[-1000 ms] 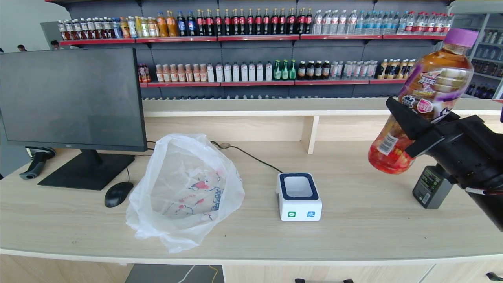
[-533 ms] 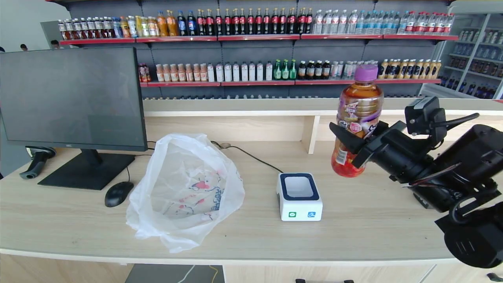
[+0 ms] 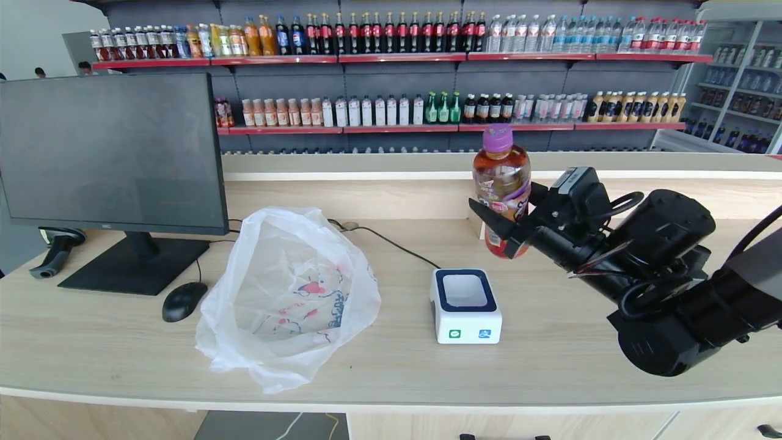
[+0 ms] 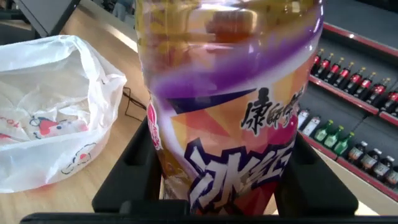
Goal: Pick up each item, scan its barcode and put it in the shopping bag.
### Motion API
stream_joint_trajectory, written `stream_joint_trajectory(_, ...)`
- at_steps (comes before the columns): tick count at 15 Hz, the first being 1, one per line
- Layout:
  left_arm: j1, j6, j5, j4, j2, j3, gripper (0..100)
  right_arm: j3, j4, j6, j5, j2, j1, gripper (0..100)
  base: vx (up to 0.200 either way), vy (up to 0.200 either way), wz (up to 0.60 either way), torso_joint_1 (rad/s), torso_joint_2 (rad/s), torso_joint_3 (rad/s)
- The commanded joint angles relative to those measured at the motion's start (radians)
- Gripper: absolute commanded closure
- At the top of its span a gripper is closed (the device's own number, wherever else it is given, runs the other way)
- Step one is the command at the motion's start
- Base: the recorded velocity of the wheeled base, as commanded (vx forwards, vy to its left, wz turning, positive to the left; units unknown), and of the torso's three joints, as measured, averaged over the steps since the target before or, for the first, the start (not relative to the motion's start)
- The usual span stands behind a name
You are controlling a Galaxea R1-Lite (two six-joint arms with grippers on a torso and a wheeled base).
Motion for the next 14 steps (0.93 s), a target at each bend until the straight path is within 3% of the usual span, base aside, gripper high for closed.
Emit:
stream_joint_trajectory(1, 0.001, 0.000, 0.000, 0.000, 0.000, 0.000, 0, -0.017, 0.001, -0.050, 0.000, 0.025, 0.042, 100, 0.000, 0.000, 0.00, 0.000, 0.00, 0.000)
stream_joint_trajectory(6, 0.001, 0.000, 0.001, 0.000, 0.000, 0.000, 0, 0.044, 0.001, -0.218, 0.029, 0.054, 0.163, 100, 0.000, 0.000, 0.00, 0.000, 0.00, 0.000)
stream_joint_trajectory(14, 0.001, 0.000, 0.001, 0.000, 0.000, 0.000, 0, 0.058, 0.001, -0.368, 0.134, 0.072, 0.160, 100, 0.000, 0.000, 0.00, 0.000, 0.00, 0.000)
